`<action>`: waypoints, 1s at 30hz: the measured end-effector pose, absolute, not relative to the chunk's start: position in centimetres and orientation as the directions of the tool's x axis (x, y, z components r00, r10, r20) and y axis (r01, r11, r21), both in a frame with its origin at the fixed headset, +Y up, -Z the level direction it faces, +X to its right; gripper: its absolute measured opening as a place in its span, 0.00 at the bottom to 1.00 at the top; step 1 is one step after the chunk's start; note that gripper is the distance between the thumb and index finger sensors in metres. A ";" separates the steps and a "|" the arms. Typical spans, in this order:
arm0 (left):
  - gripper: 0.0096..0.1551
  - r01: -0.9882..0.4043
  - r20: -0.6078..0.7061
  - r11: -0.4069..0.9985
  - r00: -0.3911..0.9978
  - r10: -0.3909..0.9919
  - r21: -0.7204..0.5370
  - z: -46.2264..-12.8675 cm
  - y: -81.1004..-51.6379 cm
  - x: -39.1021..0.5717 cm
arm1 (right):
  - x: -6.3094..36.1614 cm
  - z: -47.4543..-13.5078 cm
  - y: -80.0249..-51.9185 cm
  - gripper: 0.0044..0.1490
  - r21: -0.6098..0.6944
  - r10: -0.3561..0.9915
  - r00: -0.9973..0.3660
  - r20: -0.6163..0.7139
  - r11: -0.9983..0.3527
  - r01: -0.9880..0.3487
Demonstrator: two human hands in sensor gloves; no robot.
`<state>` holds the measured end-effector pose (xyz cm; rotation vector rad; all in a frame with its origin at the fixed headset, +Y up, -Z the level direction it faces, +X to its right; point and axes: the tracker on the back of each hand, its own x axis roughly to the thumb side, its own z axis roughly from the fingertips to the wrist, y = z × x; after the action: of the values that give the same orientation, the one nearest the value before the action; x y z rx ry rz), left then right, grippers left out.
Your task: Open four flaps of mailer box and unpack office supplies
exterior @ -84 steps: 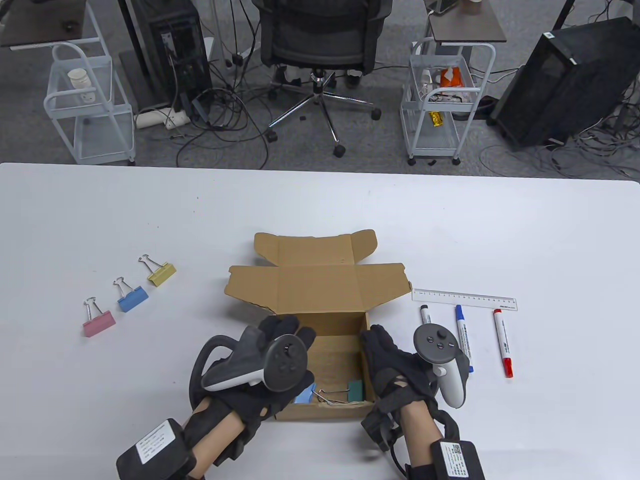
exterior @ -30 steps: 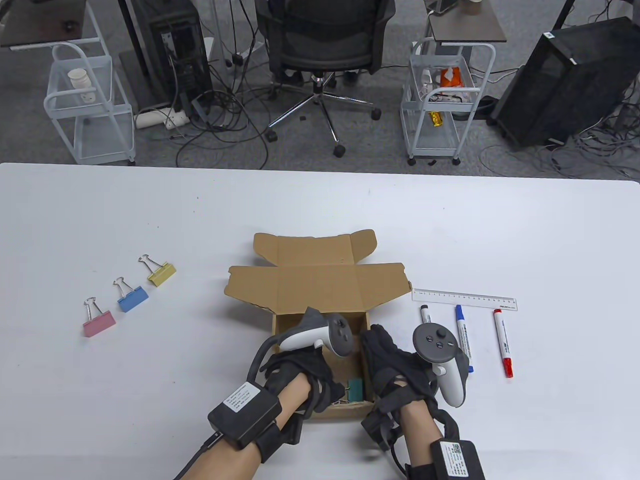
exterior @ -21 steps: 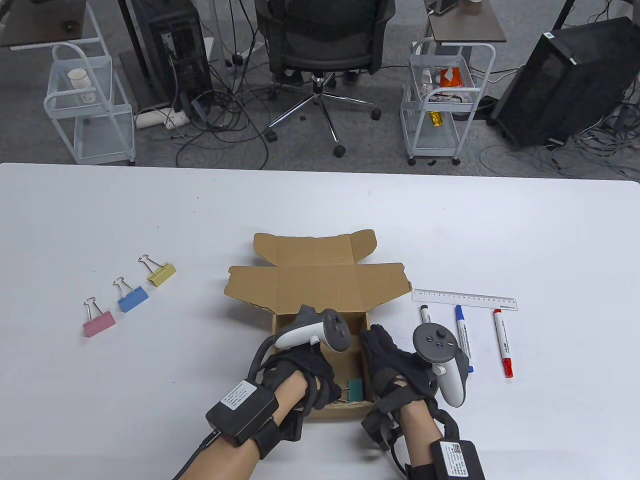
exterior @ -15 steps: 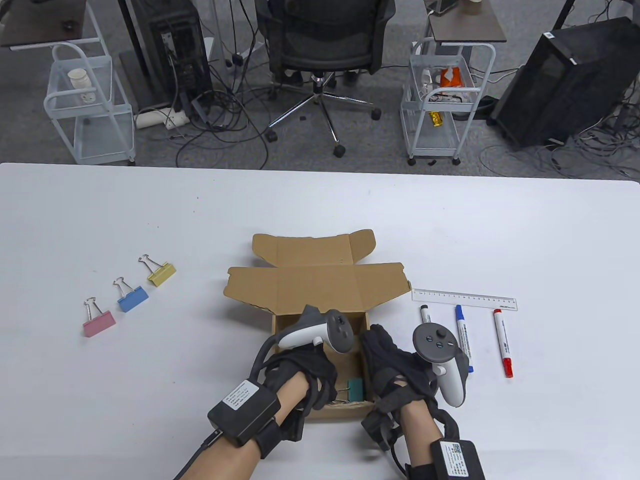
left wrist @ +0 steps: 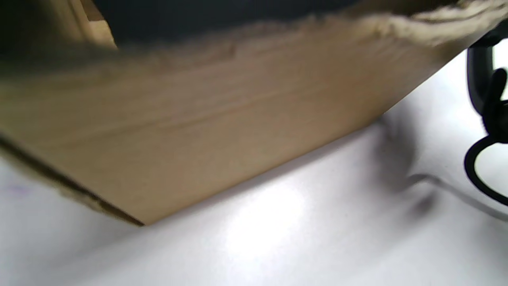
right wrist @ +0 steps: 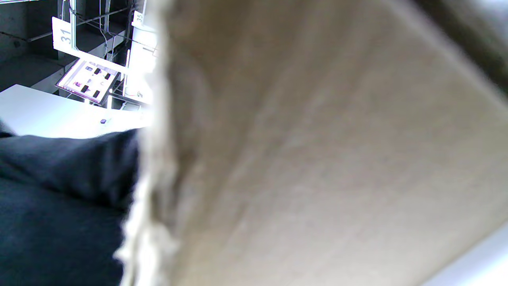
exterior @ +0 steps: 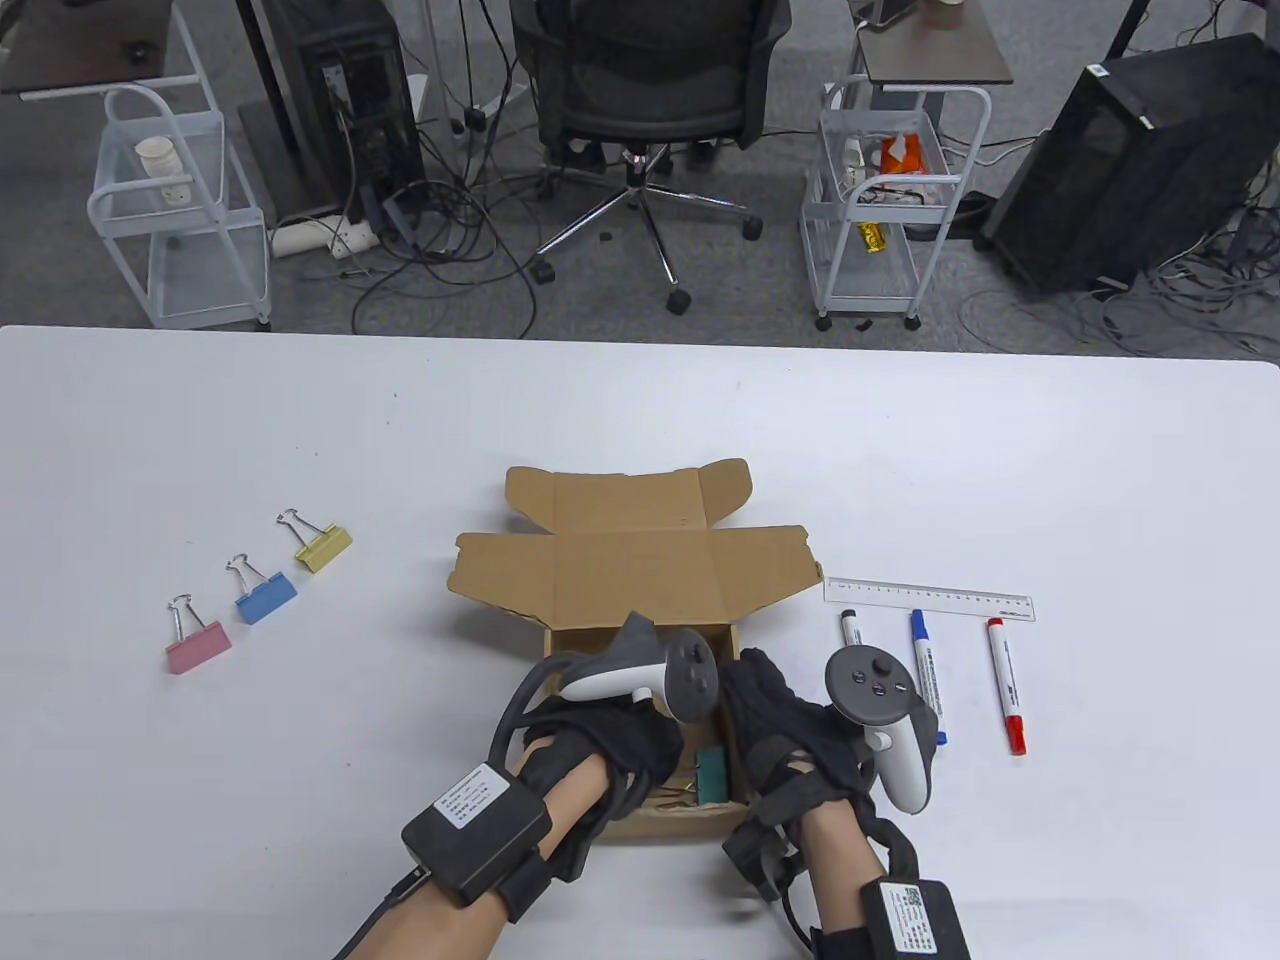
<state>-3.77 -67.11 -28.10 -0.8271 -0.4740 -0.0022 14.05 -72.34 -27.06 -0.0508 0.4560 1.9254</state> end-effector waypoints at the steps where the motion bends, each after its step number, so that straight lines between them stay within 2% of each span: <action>1: 0.24 0.172 0.405 0.690 0.894 0.190 -0.703 -28.1 -66.9 -3.9 | 14.0 -27.1 -72.3 0.49 0.289 0.884 -0.396 -0.246 -0.323 -0.901; 15: 0.24 0.046 0.413 0.801 0.873 0.259 -0.597 -27.0 -59.6 -7.3 | 14.0 -27.1 -72.3 0.49 0.289 0.884 -0.396 -0.247 -0.323 -0.901; 24: 0.24 -0.088 0.345 0.840 0.885 0.312 -0.535 -26.4 -54.7 -13.2 | 14.0 -27.1 -72.3 0.49 0.289 0.884 -0.397 -0.246 -0.324 -0.901; 30: 0.24 -0.152 0.273 0.844 0.904 0.329 -0.515 -26.1 -53.9 -17.7 | 14.0 -27.1 -72.3 0.49 0.289 0.884 -0.397 -0.246 -0.323 -0.901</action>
<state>-17.72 -53.87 -26.14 -0.5073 -0.3634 0.2598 14.05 -72.33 -27.06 -0.0512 0.4559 1.9258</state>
